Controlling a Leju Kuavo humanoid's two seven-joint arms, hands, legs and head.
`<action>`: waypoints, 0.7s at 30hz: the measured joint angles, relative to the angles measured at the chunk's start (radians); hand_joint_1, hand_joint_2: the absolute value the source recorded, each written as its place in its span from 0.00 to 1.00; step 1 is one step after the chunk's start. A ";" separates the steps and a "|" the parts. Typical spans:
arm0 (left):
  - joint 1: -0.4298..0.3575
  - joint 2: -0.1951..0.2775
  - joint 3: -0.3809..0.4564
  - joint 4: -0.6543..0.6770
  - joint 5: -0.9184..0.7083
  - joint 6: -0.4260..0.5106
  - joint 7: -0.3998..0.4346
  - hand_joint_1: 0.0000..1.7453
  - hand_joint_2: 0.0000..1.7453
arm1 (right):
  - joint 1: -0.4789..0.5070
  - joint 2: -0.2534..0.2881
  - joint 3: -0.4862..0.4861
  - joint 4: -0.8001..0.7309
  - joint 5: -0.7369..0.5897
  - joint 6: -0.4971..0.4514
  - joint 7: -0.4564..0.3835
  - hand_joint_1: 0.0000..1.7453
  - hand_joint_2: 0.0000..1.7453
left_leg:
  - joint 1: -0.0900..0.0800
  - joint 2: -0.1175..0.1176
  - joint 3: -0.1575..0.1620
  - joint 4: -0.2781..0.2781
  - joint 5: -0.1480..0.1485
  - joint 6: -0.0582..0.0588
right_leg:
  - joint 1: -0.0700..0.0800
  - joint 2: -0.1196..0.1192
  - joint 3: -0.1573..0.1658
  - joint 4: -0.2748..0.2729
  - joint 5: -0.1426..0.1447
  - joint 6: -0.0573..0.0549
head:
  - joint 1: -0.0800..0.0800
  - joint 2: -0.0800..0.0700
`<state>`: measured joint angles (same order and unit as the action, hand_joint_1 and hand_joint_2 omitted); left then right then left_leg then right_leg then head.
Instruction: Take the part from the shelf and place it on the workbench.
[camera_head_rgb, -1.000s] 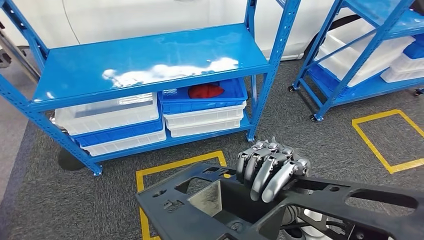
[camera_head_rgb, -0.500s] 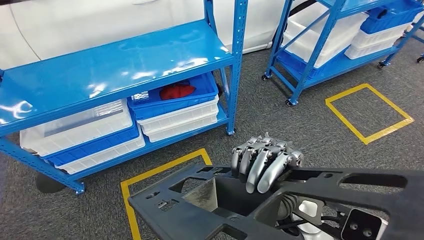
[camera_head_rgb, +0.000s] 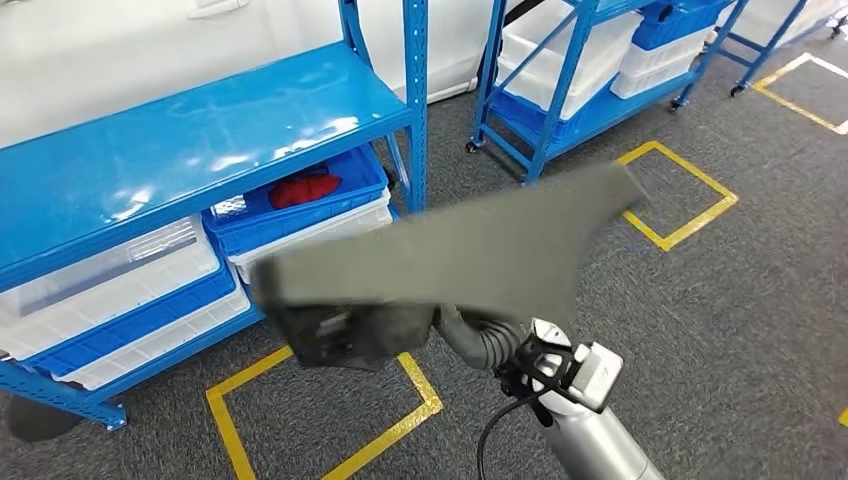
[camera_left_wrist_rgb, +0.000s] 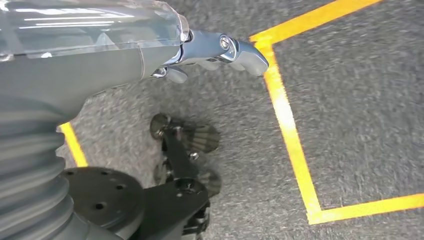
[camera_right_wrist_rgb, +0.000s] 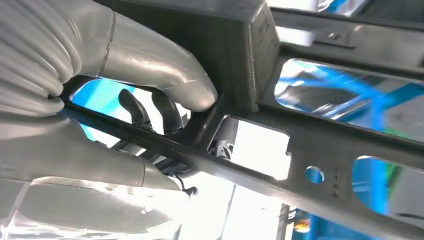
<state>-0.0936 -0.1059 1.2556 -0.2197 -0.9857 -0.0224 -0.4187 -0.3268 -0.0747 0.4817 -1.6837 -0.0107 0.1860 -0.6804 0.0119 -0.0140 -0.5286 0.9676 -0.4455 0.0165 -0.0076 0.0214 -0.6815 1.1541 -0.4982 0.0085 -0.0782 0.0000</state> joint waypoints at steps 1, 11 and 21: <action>0.001 0.002 -0.001 0.000 0.001 -0.006 -0.003 0.00 1.00 | -0.006 0.003 -0.002 0.022 0.008 -0.009 0.005 1.00 1.00 | -0.001 0.014 -0.003 0.001 0.001 0.001 | -0.003 -0.011 -0.034 0.071 -0.032 0.004 | 0.000 0.000; -0.001 0.004 -0.004 0.000 0.003 -0.034 -0.037 0.00 1.00 | -0.049 0.046 -0.013 0.103 0.068 -0.127 0.014 1.00 1.00 | -0.010 0.113 -0.011 0.028 -0.017 -0.032 | 0.004 -0.063 0.077 -0.130 0.059 -0.023 | 0.000 0.000; 0.005 0.010 -0.008 0.000 -0.002 -0.033 -0.034 0.00 1.00 | 0.035 0.028 -0.074 -0.120 0.023 -0.105 -0.008 1.00 1.00 | -0.002 0.002 -0.084 0.204 -0.077 -0.046 | -0.001 0.049 0.071 -0.132 0.073 -0.045 | 0.000 0.000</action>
<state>-0.0881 -0.0960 1.2475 -0.2197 -0.9882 -0.0556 -0.4524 -0.2917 -0.0470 0.4076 -1.8032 0.0125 0.0813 -0.6887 0.0104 -0.0118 -0.6126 1.1721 -0.5226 -0.0290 -0.0083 0.0702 -0.6110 1.0223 -0.4253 -0.0363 -0.0786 0.0000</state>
